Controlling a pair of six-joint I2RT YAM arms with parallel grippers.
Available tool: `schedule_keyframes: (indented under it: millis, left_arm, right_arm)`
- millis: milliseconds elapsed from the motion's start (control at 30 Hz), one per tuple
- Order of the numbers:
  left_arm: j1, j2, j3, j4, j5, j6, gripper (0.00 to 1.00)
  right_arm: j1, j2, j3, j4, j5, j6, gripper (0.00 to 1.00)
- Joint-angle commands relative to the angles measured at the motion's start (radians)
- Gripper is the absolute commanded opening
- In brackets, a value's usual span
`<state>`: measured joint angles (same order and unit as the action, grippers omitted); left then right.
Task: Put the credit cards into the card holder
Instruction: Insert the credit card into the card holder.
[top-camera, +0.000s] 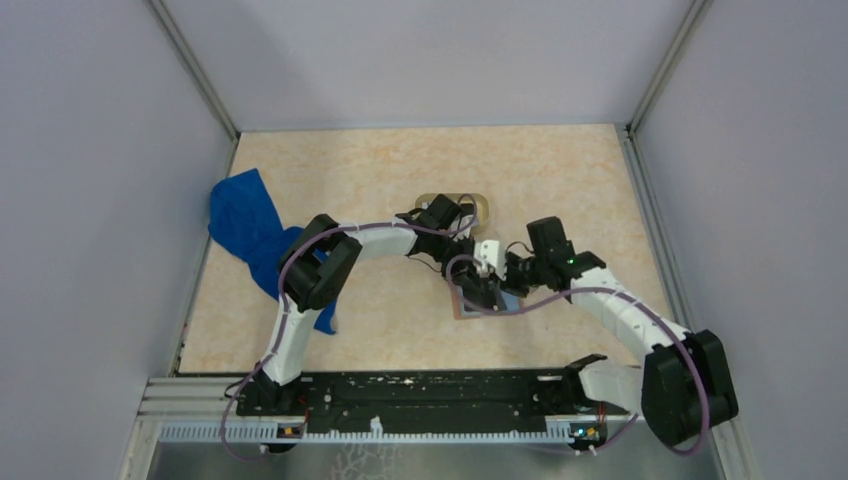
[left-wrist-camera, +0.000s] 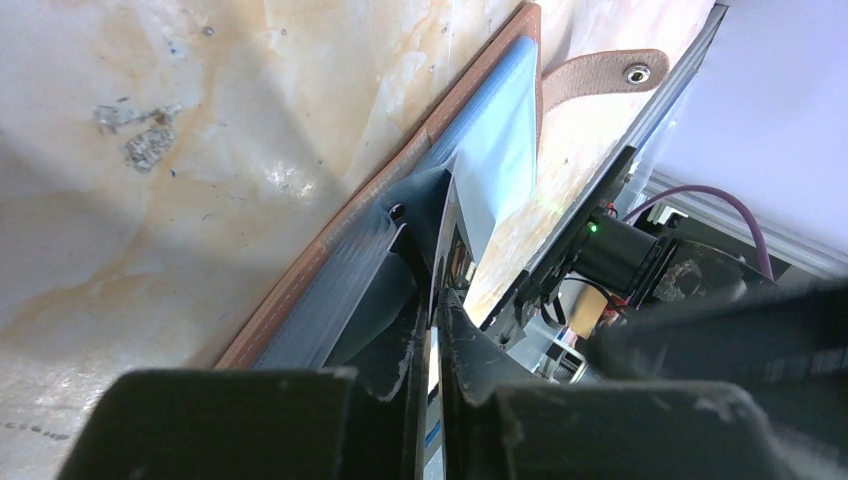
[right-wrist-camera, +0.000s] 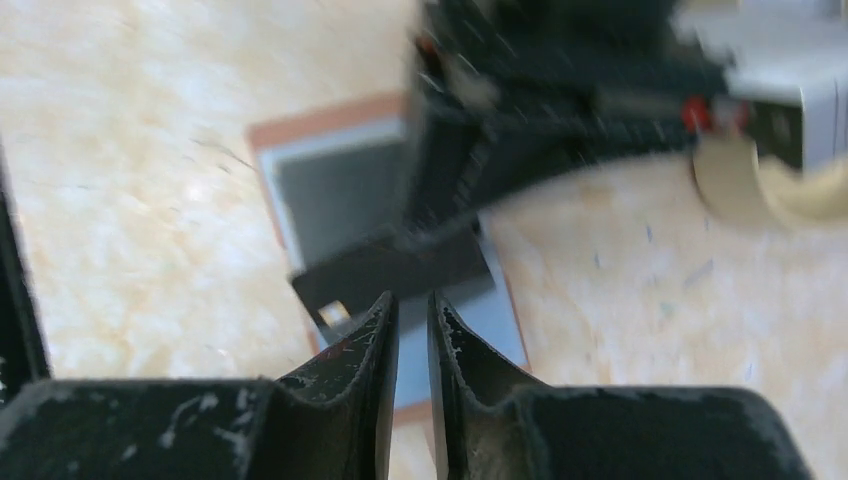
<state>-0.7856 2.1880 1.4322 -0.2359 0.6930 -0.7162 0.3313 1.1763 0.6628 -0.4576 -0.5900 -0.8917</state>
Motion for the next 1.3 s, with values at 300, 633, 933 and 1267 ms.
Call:
schedule_keyframes:
  millis: [300, 633, 933, 1267]
  left_arm:
    - [-0.003, 0.059, -0.051, -0.051, -0.128, 0.059, 0.15]
    - [-0.004, 0.062, -0.051, -0.049, -0.127, 0.06, 0.16]
    - [-0.004, 0.062, -0.052, -0.049, -0.128, 0.061, 0.18]
    - [-0.004, 0.061, -0.053, -0.049, -0.127, 0.065, 0.2]
  right_arm:
    - [0.344, 0.034, -0.055, 0.174, 0.164, -0.08, 0.02]
    - [0.365, 0.058, -0.074, 0.236, 0.271, -0.055, 0.02]
    - [0.383, 0.104, -0.06, 0.209, 0.327, -0.064, 0.02]
    - [0.382, 0.144, -0.022, 0.132, 0.394, -0.084, 0.02]
